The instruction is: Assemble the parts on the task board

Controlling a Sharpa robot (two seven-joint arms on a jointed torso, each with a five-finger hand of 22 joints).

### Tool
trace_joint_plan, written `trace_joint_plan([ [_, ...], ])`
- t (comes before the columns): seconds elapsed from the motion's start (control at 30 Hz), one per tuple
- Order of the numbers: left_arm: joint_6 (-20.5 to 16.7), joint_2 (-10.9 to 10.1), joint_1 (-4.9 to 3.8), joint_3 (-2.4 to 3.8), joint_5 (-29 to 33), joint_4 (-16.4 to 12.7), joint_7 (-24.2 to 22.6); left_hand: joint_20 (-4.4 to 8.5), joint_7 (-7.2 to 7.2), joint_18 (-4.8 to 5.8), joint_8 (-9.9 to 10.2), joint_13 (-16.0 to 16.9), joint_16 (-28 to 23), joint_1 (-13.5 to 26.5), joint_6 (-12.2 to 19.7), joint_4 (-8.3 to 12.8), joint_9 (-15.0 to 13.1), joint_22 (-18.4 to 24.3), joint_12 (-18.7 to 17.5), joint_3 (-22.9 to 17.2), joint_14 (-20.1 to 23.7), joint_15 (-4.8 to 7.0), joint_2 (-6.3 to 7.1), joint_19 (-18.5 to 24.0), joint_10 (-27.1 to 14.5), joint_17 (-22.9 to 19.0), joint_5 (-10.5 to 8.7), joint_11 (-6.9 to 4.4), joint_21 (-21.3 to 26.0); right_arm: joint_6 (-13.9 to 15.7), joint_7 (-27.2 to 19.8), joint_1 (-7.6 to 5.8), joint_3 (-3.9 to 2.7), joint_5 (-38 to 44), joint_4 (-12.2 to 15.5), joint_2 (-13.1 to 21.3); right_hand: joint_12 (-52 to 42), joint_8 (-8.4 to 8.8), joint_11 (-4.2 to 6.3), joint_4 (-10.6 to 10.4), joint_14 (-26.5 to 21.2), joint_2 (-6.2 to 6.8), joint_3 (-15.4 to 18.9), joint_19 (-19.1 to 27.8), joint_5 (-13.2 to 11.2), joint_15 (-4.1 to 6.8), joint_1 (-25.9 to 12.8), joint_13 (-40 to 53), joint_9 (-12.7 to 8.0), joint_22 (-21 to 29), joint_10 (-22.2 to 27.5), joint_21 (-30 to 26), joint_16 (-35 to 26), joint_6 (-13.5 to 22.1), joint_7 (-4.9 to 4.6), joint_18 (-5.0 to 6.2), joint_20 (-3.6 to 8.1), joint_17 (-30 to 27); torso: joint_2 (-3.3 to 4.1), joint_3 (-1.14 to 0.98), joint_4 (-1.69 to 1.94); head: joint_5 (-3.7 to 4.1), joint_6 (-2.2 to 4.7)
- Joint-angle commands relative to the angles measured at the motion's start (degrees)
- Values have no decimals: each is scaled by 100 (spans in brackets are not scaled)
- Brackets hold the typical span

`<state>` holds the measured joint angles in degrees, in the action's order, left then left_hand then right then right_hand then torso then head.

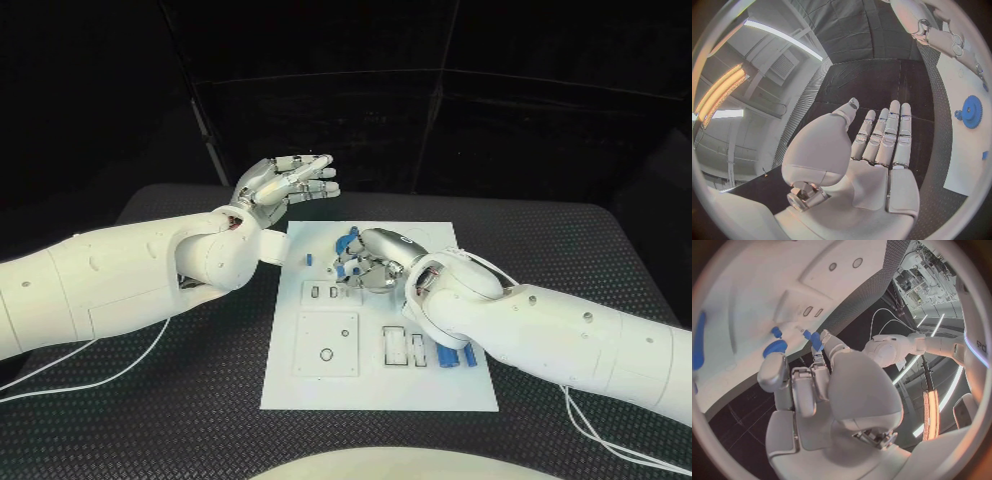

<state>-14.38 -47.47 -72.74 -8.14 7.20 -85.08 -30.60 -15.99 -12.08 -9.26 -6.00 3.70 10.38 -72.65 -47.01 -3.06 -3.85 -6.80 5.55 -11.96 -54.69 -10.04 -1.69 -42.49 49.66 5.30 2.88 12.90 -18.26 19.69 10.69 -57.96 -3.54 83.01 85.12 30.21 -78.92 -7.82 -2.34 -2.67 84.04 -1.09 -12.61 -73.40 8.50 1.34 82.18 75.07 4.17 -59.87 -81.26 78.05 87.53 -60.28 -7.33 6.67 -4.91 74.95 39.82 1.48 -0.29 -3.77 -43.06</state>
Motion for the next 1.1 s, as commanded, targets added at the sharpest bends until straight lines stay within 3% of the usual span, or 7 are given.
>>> trace_joint_plan([
  [0.03,72,13,-8,5,-5,1,-32,-18,-391,-108,19,-3,-37,24,-30,32,4,5,-33,12,-30,-4,-54,-36,24,-9,20,2,6,-48,311,38,-9,574,-55,-70,23,-38,-15,10,468,5,-23,22,18,16,-47,145,6,6,38,-18,5,-61,4,-86,9,916,7,-1,-1,-35,-31],
  [0.43,77,25,-8,5,-5,14,-32,-18,-388,-108,18,-2,-42,7,-38,51,3,9,-33,7,-30,-3,-54,-36,29,-12,20,0,7,-49,342,114,8,831,-80,-232,25,-35,-17,15,470,27,-24,21,14,16,-62,146,3,2,39,-18,8,-57,1,-87,9,925,0,-6,-2,-53,-40],
  [0.73,74,20,-7,5,-5,14,-31,-18,-388,-108,18,-2,-42,7,-38,51,3,9,-33,7,-30,-3,-54,-36,29,-12,20,0,7,-295,418,121,17,880,-165,-279,21,-31,-19,19,471,55,-23,20,5,15,-87,154,1,1,34,-18,9,-54,-2,-87,8,929,2,-4,0,-67,-64],
  [0.9,74,18,-8,5,-5,11,-31,-18,-388,-108,18,-2,-42,7,-38,51,3,9,-33,7,-30,-3,-54,-36,29,-12,20,0,7,-450,449,121,118,904,-160,-274,21,-31,-20,18,470,63,-22,21,-2,14,-98,154,0,2,34,-19,8,-56,-2,-87,7,926,1,-1,-2,-76,-74],
  [1.1,73,13,-8,5,-5,8,-32,-18,-388,-108,18,-2,-42,7,-38,51,3,9,-33,7,-30,-3,-54,-36,29,-12,20,0,7,-607,495,122,169,931,-198,-282,28,-31,-21,13,470,77,-20,25,-15,12,-123,148,0,9,39,-23,6,-58,-3,-86,6,923,4,-5,3,-89,-100],
])
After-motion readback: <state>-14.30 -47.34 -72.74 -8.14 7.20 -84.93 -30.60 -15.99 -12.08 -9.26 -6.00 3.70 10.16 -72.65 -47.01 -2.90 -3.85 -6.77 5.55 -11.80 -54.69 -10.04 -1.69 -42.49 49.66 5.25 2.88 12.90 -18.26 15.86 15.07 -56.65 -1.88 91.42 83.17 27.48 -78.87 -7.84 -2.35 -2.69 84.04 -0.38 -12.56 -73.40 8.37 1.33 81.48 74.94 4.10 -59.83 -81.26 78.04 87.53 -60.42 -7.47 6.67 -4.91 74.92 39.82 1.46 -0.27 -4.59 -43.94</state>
